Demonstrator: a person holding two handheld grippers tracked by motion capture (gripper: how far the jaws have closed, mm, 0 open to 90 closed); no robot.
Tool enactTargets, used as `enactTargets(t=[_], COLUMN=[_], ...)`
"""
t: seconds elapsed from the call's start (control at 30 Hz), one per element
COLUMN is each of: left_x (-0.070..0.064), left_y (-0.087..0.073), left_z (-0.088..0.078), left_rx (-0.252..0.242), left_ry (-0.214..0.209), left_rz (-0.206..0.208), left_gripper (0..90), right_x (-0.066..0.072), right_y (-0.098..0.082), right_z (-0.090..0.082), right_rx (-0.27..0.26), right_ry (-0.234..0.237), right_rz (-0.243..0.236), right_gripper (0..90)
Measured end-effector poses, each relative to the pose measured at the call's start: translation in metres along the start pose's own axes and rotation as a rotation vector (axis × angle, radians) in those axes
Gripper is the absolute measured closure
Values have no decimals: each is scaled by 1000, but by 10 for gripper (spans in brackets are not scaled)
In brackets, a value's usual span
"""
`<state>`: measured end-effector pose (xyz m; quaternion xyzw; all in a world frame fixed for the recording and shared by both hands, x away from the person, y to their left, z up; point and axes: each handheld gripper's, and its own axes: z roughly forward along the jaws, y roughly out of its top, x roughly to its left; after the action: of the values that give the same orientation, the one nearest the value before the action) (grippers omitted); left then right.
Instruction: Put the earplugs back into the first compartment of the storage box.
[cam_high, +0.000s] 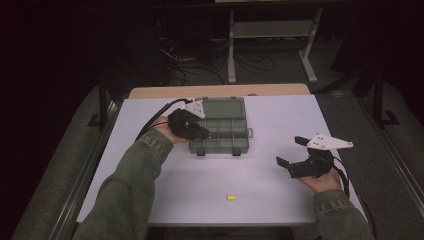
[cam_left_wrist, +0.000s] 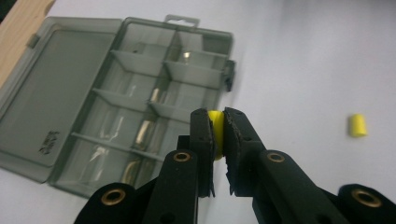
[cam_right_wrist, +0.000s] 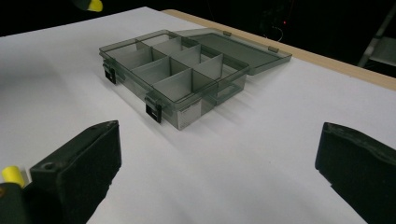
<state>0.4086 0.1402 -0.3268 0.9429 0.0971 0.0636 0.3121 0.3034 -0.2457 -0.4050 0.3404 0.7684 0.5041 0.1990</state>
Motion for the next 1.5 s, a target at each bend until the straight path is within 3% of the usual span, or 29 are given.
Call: enactTargets(t=[0.27,0.57,0.93,1.1,1.33,1.5], left_x=[22,45,67,71,76,76], left_y=[-13,-28,-46,-51,-55,-56], left_z=[0,8,28,36,48,50], left_rx=[-13,-22,0,-14,16,30], left_ry=[41,115,138,124,117,118], left_rz=[-55,-98,-162,-188,-208,-220], left_gripper=[822,823,821,819,814,740], right_x=[0,1,2,3,3,3], right_y=[0,0,0,-1,0,-1], right_z=[0,2,3,3,3,3], right_rx=[0,9,14,17,19,18], right_ry=[1,5,10,12,14,14], right_rz=[-1,-8,-16,-16,-20,-18], right_gripper=[0,0,0,0,0,0])
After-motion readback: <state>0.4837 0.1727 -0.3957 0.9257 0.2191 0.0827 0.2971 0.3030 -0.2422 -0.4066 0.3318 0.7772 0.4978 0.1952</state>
